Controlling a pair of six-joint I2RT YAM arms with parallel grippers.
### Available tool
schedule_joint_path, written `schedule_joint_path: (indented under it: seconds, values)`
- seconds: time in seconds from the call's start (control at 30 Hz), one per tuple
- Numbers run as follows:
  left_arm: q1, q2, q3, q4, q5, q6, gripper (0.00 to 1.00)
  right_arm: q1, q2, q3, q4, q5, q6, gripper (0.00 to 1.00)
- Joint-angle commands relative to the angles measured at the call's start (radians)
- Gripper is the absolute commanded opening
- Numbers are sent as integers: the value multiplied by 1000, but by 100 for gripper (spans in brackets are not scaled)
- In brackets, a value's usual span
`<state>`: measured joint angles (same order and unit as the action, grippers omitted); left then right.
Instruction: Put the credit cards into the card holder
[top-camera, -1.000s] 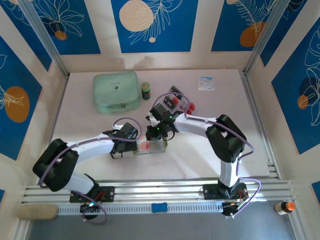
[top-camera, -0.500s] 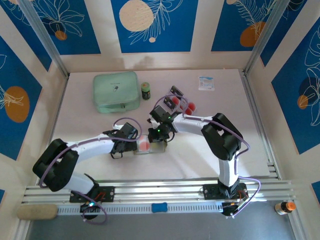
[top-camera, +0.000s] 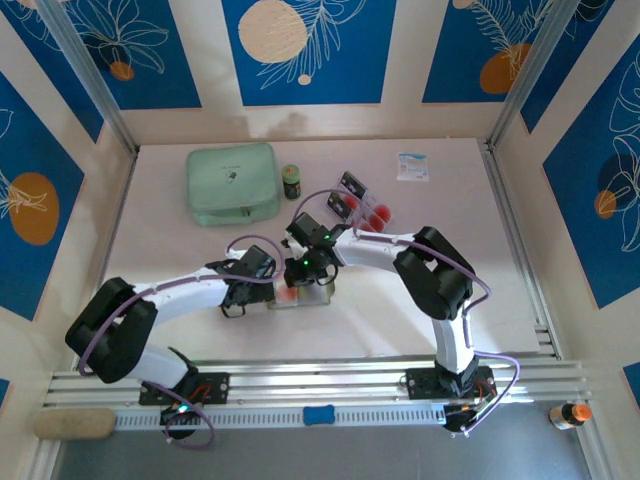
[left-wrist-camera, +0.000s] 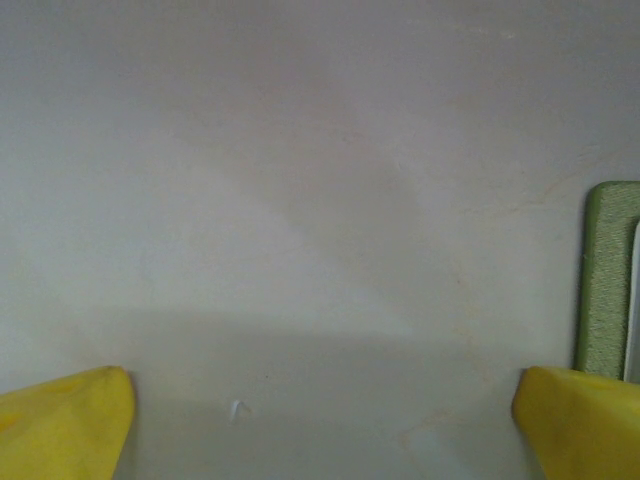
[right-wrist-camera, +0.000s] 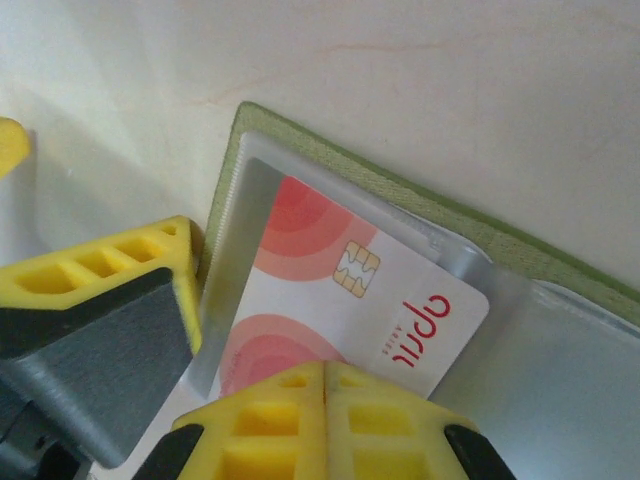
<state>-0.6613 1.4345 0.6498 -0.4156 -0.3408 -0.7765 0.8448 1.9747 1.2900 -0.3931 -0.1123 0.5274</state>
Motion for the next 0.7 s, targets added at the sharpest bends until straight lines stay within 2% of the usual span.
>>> schedule_joint_path:
  seconds: [0.0,0.37,0.67]
  values:
    - [9,9,10,21,27,17,100,8,8,22,-39,-20,-4,0]
    - [9,12,4,27,27,16,100,-30,-84,-21,-50,14,-23,0]
    - [8,15,8,28,27,17,100,-49,-55,-51,-33,4,-24,0]
